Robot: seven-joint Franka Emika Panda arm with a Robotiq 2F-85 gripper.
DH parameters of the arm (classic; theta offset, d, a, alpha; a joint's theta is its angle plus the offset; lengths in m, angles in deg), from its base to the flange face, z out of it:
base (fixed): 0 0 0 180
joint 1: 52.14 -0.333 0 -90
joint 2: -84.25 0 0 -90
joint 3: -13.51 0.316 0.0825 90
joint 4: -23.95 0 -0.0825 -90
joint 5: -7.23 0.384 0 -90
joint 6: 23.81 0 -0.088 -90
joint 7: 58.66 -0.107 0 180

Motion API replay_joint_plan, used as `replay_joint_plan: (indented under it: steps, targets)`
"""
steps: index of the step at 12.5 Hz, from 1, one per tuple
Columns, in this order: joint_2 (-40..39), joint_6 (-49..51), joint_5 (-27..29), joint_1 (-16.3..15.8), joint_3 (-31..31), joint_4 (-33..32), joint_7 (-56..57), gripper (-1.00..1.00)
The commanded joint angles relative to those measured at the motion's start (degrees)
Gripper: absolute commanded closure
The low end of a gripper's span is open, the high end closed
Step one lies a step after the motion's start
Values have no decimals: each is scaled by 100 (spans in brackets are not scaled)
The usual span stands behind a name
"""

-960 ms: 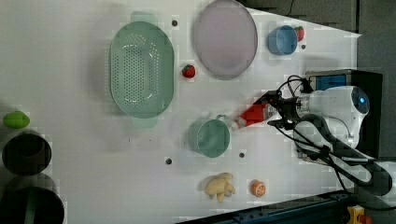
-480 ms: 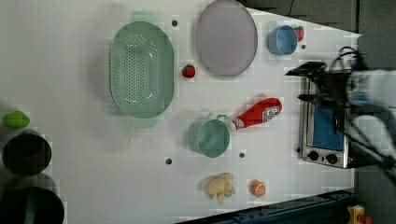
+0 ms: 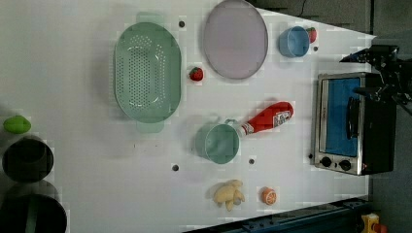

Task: Pick Ketchup from oven and place it on table.

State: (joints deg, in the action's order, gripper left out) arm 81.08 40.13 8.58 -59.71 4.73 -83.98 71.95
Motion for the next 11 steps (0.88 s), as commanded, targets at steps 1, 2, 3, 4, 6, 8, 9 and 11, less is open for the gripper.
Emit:
replay_joint_plan:
  steps: [1, 2, 3, 4, 6, 8, 9, 11]
  targets:
    - [184, 788, 106, 5, -155, 594, 33, -100]
    - [184, 1040, 105, 5, -156, 793, -1, -100]
    - [185, 1316, 70, 5, -159, 983, -54, -100]
    - [185, 1695, 16, 5, -157, 1152, -57, -100]
    - [184, 2294, -40, 6, -161, 1507, -149, -100]
    - [186, 2647, -226, 8, -168, 1704, -319, -100]
    - [189, 2743, -235, 7, -166, 1746, -319, -100]
    - [186, 2750, -235, 8, -172, 1746, -319, -100]
